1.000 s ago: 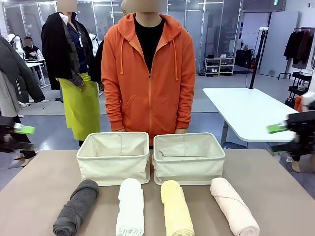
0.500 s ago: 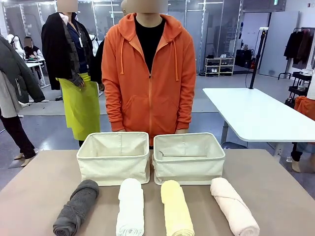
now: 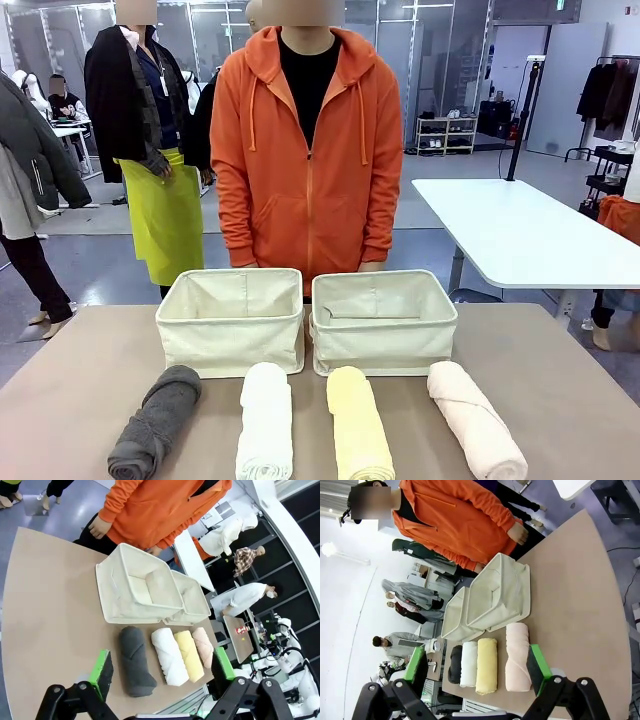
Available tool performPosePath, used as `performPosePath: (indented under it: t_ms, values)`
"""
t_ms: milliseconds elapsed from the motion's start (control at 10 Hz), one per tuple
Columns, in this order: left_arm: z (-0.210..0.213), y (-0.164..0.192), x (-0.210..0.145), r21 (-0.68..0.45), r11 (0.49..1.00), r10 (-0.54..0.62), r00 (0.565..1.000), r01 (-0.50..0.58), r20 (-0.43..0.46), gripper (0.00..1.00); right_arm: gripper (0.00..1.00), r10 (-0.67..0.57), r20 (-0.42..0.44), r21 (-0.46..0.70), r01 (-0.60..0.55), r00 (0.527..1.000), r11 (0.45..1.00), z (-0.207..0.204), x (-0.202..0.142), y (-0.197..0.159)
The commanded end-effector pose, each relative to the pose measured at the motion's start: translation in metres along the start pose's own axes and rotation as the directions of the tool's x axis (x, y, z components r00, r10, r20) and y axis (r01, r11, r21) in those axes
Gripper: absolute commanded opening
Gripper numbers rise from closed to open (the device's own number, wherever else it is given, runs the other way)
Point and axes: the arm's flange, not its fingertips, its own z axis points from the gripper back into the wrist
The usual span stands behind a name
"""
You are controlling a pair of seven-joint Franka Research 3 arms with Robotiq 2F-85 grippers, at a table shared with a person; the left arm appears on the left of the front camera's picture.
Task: Divide the towels into two baskets.
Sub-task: Pick up one hotel-folded towel and place it in the Fabric basket indicated by the person.
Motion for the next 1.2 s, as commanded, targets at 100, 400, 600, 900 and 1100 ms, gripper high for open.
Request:
performPosePath:
  t_ms: [100, 400, 600, 900, 1100]
  values:
    - [0.0033, 0.0017, 0.0010, -0.017, 1.000, -0.008, 1.000, 0.008, 0.013, 1.00, 1.00, 0.013, 0.008, 0.004, -0.013, 1.000, 1.000, 0.0015, 0.0006, 0.0025]
    - [0.0033, 0.0017, 0.0010, -0.017, 1.000, -0.008, 1.000, 0.008, 0.013, 1.00, 1.00, 0.013, 0.008, 0.004, -0.013, 1.000, 1.000, 0.0015, 0.0006, 0.0025]
    - [0.0033, 0.0017, 0.0010, -0.017, 1.000, -0.008, 1.000, 0.008, 0.013, 1.00, 1.00, 0.013, 0.008, 0.004, -0.013, 1.000, 1.000, 0.0015, 0.0006, 0.0025]
    - [0.0033, 0.0017, 0.0010, -0.017, 1.000, -0.008, 1.000, 0.008, 0.013, 1.00, 1.00, 0.013, 0.008, 0.004, -0.013, 1.000, 1.000, 0.0015, 0.0006, 0.0025]
    - [0.0033, 0.0017, 0.0010, -0.017, 1.000, -0.008, 1.000, 0.008, 0.013, 1.00, 1.00, 0.013, 0.008, 0.004, -0.013, 1.000, 1.000, 0.0015, 0.0006, 0.0025]
